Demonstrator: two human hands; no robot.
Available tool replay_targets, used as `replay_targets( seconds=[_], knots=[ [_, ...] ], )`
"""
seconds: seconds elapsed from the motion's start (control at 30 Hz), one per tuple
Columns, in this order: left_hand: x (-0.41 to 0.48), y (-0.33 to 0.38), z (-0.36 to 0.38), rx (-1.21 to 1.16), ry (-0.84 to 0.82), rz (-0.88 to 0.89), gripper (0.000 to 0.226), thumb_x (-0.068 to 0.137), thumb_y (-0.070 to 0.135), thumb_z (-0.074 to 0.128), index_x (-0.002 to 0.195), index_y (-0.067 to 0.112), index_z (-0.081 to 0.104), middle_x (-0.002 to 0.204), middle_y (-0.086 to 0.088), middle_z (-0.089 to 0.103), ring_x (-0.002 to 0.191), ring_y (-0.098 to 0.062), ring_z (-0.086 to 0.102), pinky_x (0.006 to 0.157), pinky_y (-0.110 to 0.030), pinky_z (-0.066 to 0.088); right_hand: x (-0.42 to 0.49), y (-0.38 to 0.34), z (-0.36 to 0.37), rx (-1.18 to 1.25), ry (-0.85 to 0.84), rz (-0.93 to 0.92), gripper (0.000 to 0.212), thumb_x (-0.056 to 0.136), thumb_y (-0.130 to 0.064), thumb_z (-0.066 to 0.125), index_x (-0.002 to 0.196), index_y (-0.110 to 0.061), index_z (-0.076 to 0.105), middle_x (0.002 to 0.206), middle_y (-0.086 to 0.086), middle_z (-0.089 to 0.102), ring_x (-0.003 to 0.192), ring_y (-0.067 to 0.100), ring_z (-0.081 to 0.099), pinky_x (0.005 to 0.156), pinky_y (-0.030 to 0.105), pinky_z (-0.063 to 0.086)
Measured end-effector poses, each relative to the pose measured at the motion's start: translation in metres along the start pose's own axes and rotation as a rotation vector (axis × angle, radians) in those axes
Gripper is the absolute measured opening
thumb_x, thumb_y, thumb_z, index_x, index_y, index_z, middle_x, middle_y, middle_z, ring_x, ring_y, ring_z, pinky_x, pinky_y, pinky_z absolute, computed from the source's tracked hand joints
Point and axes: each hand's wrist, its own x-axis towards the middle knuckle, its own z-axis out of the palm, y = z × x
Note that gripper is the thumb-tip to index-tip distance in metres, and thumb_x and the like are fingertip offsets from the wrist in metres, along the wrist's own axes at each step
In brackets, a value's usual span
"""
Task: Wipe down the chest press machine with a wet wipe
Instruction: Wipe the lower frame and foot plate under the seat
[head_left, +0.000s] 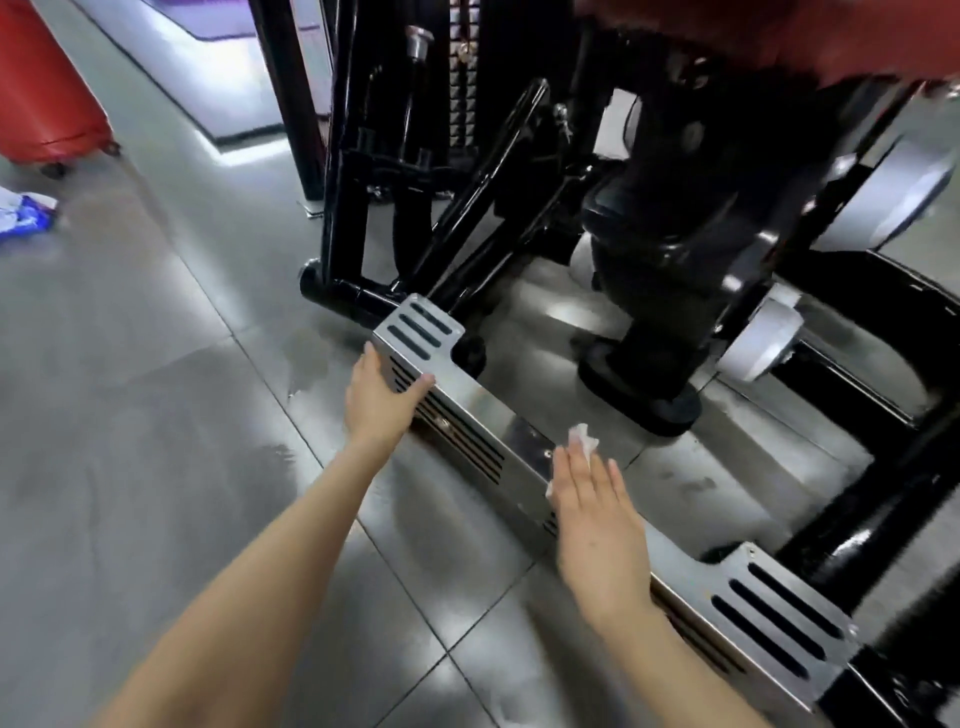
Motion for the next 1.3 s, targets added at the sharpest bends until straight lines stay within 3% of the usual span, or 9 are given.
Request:
replay_targets(
  seconds=[0.13,0.33,0.47,0.63,0.83,0.97,1.1,1.23,1.3],
  knots=[
    [0.029,-0.010,-0.013,-0.259,-0.139,-0.083,0.110,0.069,0.035,0.081,0.150,0.019,0.008,0.155,0.003,0.021,0.141,-0.016,0.024,0.114,-0.039,0.026,0.068,-0.047,0.004,0.008,-0.026,-0.138,0.071,0.060,0.003,0.070,0.129,0.004,0.053,0.139,0.023,0.047,0.122,0.035,0.053,0.107,0.046,0.031],
    [0.050,-0.022,-0.028,-0.552,-0.341,-0.126,0.053,0.097,0.019,0.049,0.146,0.018,0.029,0.143,0.013,0.038,0.128,-0.003,0.038,0.099,-0.017,0.028,0.078,-0.057,0.011,-0.076,-0.071,-0.093,0.064,0.070,0.002,0.029,0.129,0.005,0.053,0.137,0.023,0.049,0.120,0.034,0.055,0.111,0.044,0.029],
    [0.058,-0.036,-0.032,-0.542,-0.405,-0.088,0.056,0.095,0.001,0.039,0.145,0.023,0.033,0.144,0.011,0.038,0.135,-0.005,0.031,0.100,-0.018,0.024,0.079,-0.073,0.025,-0.098,-0.027,0.062,0.057,0.077,0.003,0.028,0.131,0.010,0.047,0.138,0.028,0.044,0.122,0.042,0.050,0.112,0.040,0.011],
    [0.068,-0.047,-0.033,-0.502,-0.401,-0.081,0.077,0.078,-0.021,0.030,0.143,0.021,0.038,0.142,0.010,0.041,0.135,-0.006,0.033,0.105,-0.023,0.030,0.166,-0.132,0.026,-0.092,-0.104,-0.038,0.055,0.103,-0.020,0.020,0.148,-0.003,-0.008,0.157,0.016,-0.010,0.146,0.029,-0.004,0.118,0.040,-0.008],
    [0.075,-0.057,-0.037,-0.456,-0.471,-0.036,0.085,0.072,-0.022,0.025,0.141,0.026,0.038,0.134,0.017,0.046,0.130,0.001,0.036,0.108,-0.022,0.031,0.198,-0.148,0.028,-0.042,-0.146,-0.019,0.056,0.103,-0.036,0.017,0.151,-0.008,0.008,0.160,0.007,0.000,0.147,0.021,-0.002,0.116,0.042,-0.011],
    [0.075,-0.060,-0.038,-0.478,-0.489,-0.006,0.087,0.069,-0.022,0.023,0.112,0.051,0.046,0.124,0.023,0.052,0.121,0.008,0.041,0.096,-0.021,0.037,0.164,-0.143,0.027,-0.138,-0.060,0.079,0.057,0.098,-0.032,0.021,0.141,0.002,0.036,0.148,0.019,0.036,0.139,0.032,0.031,0.114,0.045,0.006],
    [0.082,-0.064,-0.039,-0.493,-0.487,0.009,0.086,0.067,-0.024,0.021,0.133,0.025,0.046,0.133,0.009,0.050,0.129,-0.004,0.040,0.106,-0.038,0.035,0.196,-0.150,0.026,-0.159,-0.172,0.049,0.067,0.100,-0.047,0.010,0.150,-0.003,0.005,0.159,0.015,0.002,0.147,0.026,-0.002,0.117,0.043,-0.012],
    [0.085,-0.059,-0.042,-0.479,-0.492,0.006,0.085,0.071,-0.025,0.022,0.141,0.020,0.036,0.124,0.006,0.051,0.120,-0.002,0.042,0.094,-0.013,0.038,0.233,-0.174,0.029,-0.075,-0.190,0.065,0.069,0.100,-0.049,0.017,0.150,-0.004,0.005,0.158,0.015,-0.001,0.146,0.027,-0.006,0.117,0.043,-0.011],
    [0.086,-0.058,-0.043,-0.489,-0.515,0.011,0.085,0.070,-0.025,0.023,0.135,0.026,0.041,0.125,0.010,0.052,0.120,0.000,0.042,0.096,-0.017,0.037,0.231,-0.172,0.029,-0.112,-0.185,-0.002,0.065,0.102,-0.045,0.016,0.150,-0.003,0.004,0.158,0.016,-0.002,0.146,0.028,-0.005,0.118,0.044,-0.010]
  ],
)
